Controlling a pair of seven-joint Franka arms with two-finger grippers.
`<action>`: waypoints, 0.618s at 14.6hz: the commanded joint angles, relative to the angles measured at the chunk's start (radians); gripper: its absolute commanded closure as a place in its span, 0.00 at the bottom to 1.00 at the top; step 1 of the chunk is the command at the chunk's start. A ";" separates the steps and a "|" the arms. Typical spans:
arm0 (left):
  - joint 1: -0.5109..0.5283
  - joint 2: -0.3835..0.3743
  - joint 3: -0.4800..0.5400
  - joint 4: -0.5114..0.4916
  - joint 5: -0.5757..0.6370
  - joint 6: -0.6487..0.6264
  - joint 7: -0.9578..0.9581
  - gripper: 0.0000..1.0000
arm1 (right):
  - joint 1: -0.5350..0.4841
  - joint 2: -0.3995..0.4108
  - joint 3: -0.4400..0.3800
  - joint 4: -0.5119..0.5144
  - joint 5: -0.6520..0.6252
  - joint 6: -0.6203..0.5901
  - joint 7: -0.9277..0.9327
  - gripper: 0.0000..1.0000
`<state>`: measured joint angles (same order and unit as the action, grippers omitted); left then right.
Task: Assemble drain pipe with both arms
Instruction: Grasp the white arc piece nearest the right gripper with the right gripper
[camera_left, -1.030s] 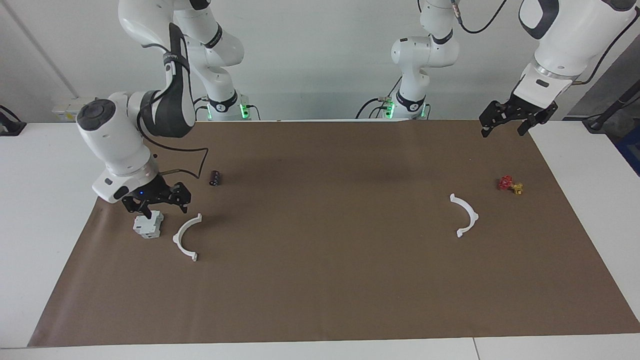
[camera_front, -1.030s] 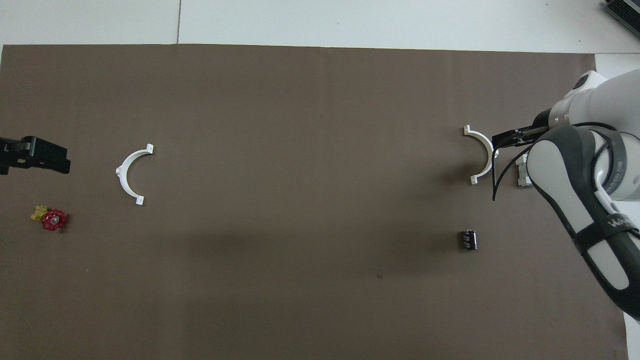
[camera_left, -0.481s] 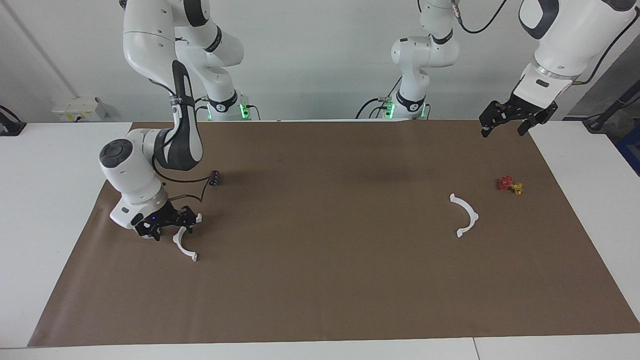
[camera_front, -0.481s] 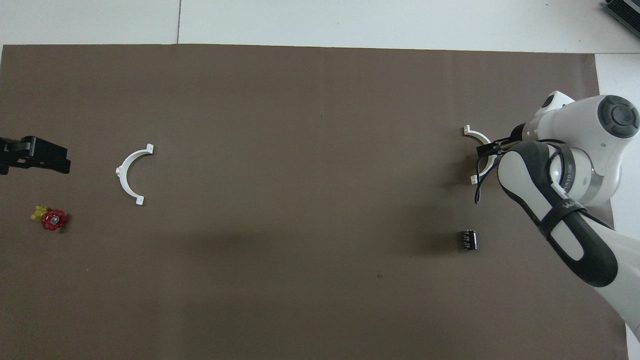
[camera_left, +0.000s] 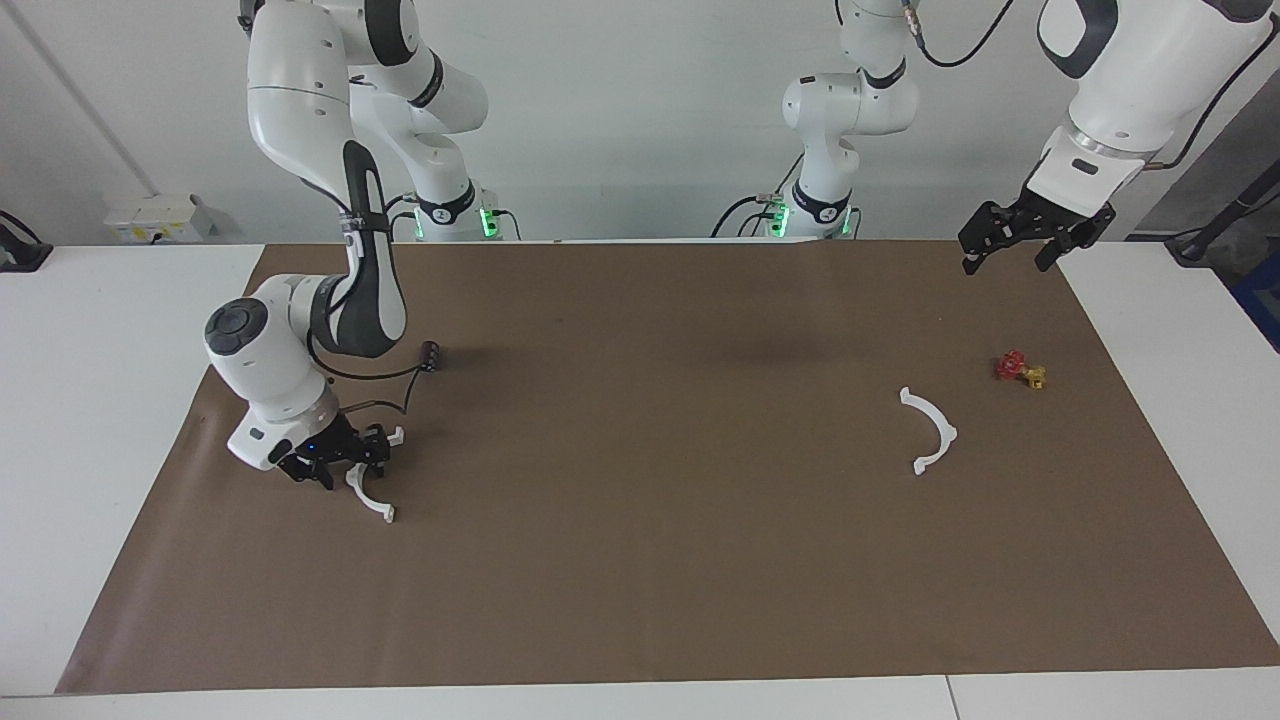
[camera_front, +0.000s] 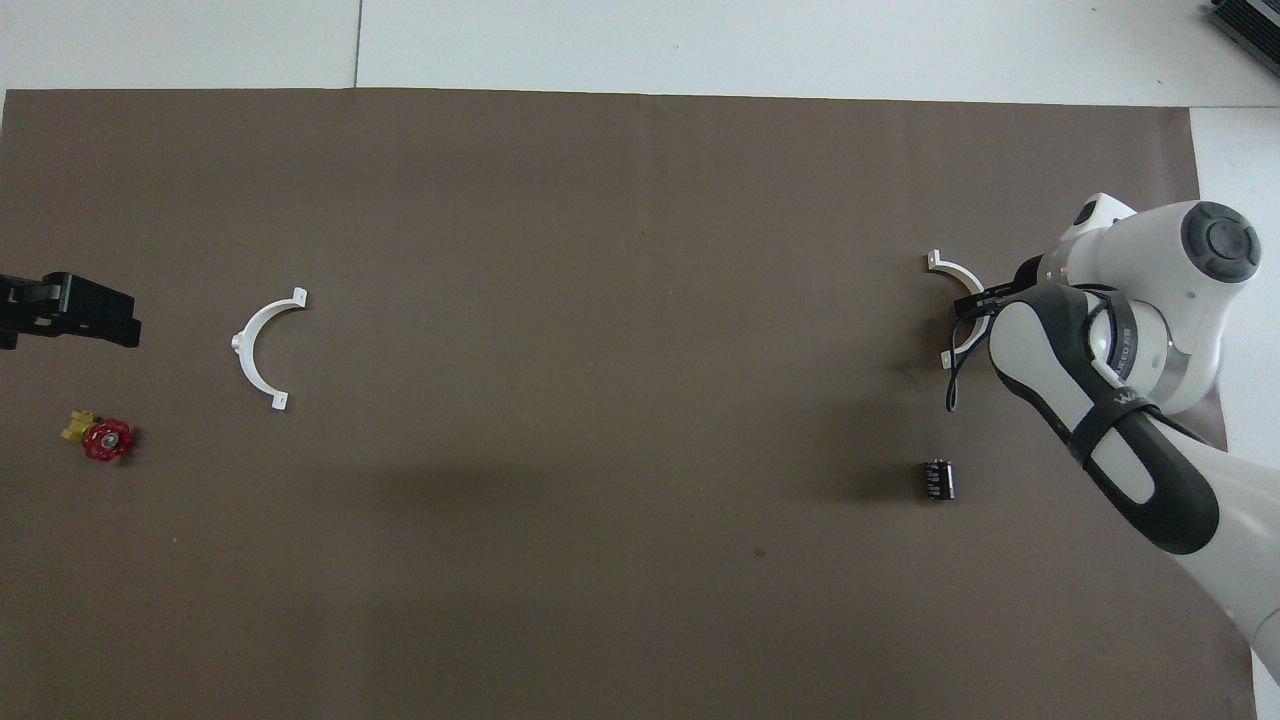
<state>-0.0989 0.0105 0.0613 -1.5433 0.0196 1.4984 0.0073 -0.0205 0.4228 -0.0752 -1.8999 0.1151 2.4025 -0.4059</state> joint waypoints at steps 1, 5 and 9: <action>-0.005 -0.004 0.008 0.005 -0.012 0.000 -0.001 0.00 | -0.013 0.004 0.009 -0.001 0.035 0.018 -0.042 1.00; -0.005 -0.006 0.008 0.005 -0.012 0.000 -0.001 0.00 | 0.007 -0.005 0.011 0.067 0.035 -0.075 -0.019 1.00; -0.005 -0.006 0.008 0.005 -0.012 0.000 -0.001 0.00 | 0.109 -0.015 0.015 0.189 0.006 -0.259 0.212 1.00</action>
<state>-0.0990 0.0105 0.0613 -1.5433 0.0196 1.4984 0.0073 0.0247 0.4110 -0.0607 -1.7643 0.1168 2.2135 -0.3059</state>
